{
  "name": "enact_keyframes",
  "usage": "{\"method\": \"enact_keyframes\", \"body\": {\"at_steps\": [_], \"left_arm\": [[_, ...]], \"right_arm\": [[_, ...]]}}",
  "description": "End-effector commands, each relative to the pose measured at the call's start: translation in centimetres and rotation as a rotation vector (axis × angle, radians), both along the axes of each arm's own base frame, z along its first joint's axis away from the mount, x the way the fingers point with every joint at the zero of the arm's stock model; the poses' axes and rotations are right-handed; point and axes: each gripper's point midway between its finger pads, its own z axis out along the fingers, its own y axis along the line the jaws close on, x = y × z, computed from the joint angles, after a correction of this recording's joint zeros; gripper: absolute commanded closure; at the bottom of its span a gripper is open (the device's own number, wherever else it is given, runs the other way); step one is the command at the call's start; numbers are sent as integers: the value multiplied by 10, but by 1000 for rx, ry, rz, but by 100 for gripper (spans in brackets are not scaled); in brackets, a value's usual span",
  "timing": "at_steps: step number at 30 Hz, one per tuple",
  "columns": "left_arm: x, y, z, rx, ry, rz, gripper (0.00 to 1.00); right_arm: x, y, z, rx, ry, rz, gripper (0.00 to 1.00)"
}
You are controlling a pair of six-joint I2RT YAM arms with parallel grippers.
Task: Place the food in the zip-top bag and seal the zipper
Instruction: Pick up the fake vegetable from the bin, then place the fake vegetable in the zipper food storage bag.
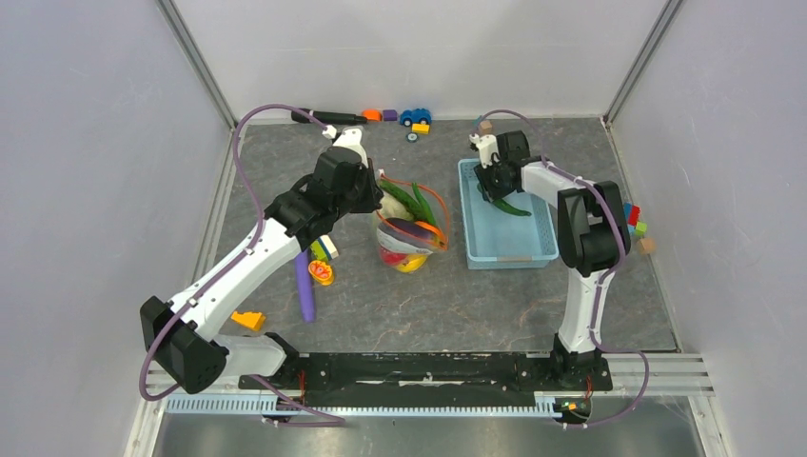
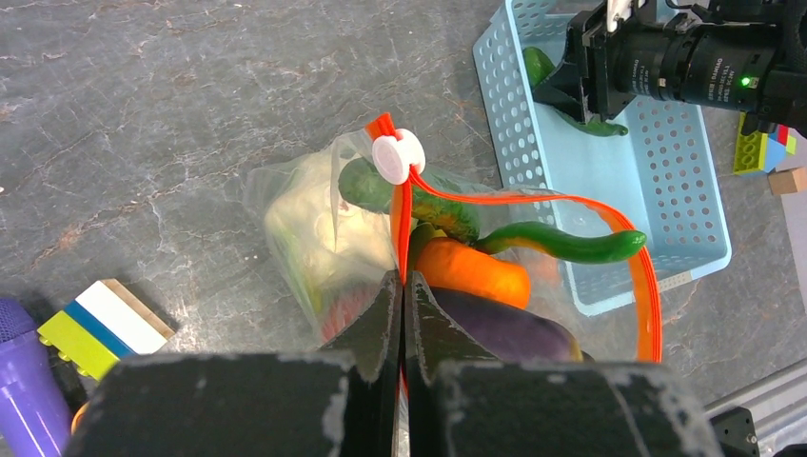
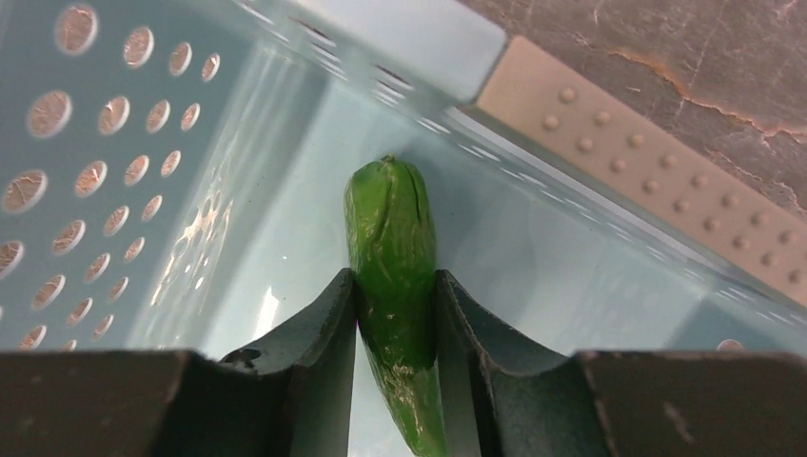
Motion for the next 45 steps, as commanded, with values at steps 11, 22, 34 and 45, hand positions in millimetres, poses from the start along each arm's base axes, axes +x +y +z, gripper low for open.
{"method": "enact_keyframes", "body": {"at_steps": [11, 22, 34, 45], "left_arm": [[1, 5, 16, -22, -58, 19, 98], [2, 6, 18, -39, -58, 45, 98], [2, 5, 15, -49, -43, 52, 98], [0, 7, 15, -57, -33, 62, 98]], "right_arm": [[-32, 59, 222, 487, -517, 156, 95], [-164, 163, 364, 1056, -693, 562, 96], [-198, 191, 348, 1259, -586, 530, 96], [-188, 182, 286, 1100, -552, 342, 95]]}}
